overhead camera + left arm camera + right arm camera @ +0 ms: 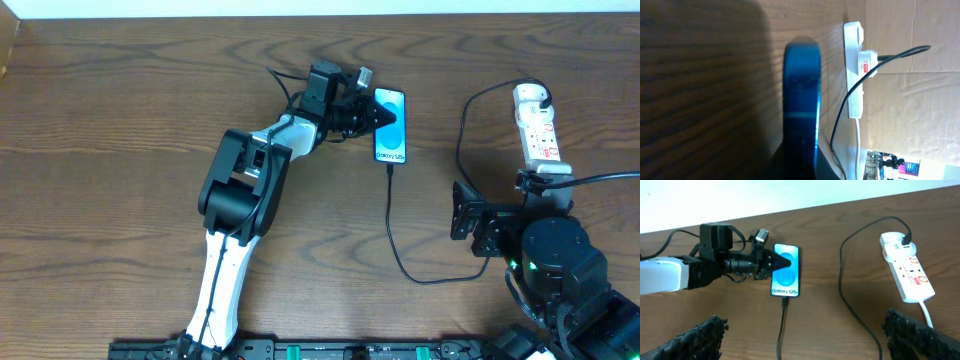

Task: Plug charger to phone and switch on socket
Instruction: 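Lower the plugged phone onto the table with the left gripper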

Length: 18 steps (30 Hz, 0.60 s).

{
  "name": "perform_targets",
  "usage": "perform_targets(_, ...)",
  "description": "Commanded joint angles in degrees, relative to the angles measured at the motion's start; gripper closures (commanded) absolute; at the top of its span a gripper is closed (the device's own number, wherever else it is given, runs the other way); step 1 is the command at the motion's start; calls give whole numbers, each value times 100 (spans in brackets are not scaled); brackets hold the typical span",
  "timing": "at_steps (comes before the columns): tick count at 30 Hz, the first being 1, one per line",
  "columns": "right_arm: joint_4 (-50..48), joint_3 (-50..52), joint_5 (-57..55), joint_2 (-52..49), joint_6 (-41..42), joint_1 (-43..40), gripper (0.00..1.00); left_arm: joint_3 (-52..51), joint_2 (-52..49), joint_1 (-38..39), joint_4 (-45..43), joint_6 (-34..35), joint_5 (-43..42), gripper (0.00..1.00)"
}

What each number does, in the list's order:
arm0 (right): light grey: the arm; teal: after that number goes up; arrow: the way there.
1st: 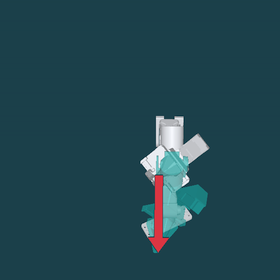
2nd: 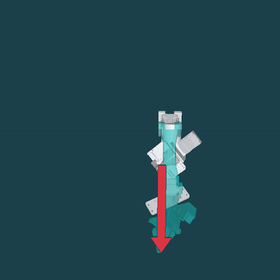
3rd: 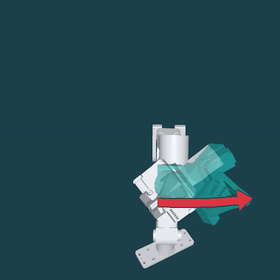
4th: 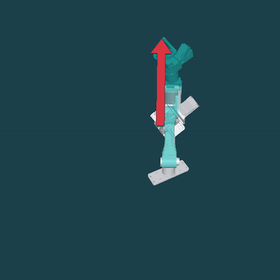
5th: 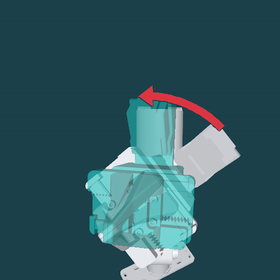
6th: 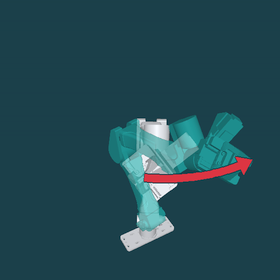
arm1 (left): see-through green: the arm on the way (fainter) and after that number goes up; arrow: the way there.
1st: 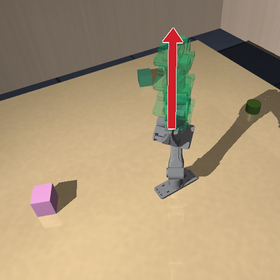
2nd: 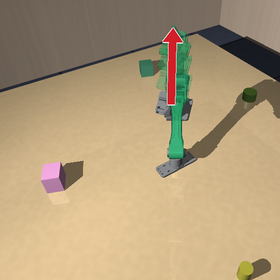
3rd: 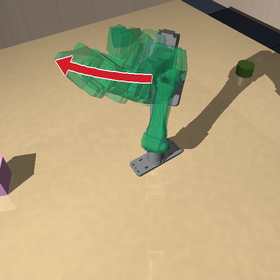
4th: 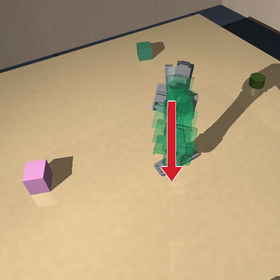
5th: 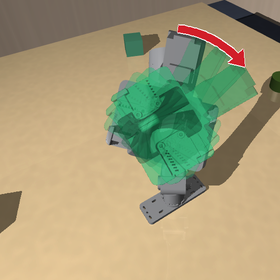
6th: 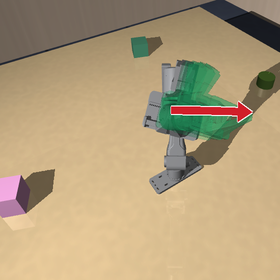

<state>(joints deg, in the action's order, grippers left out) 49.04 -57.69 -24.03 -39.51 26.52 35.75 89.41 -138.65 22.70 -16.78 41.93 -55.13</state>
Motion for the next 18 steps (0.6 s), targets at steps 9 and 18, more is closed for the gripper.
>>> perform_targets(9, 70, -37, -92, 0, -46, -46, 1, 157, -184, 94, 472, -55, -116, 92)
perform_targets(18, 66, -37, -90, 0, -46, -46, 1, 142, -184, -39, 822, -79, -63, 78)
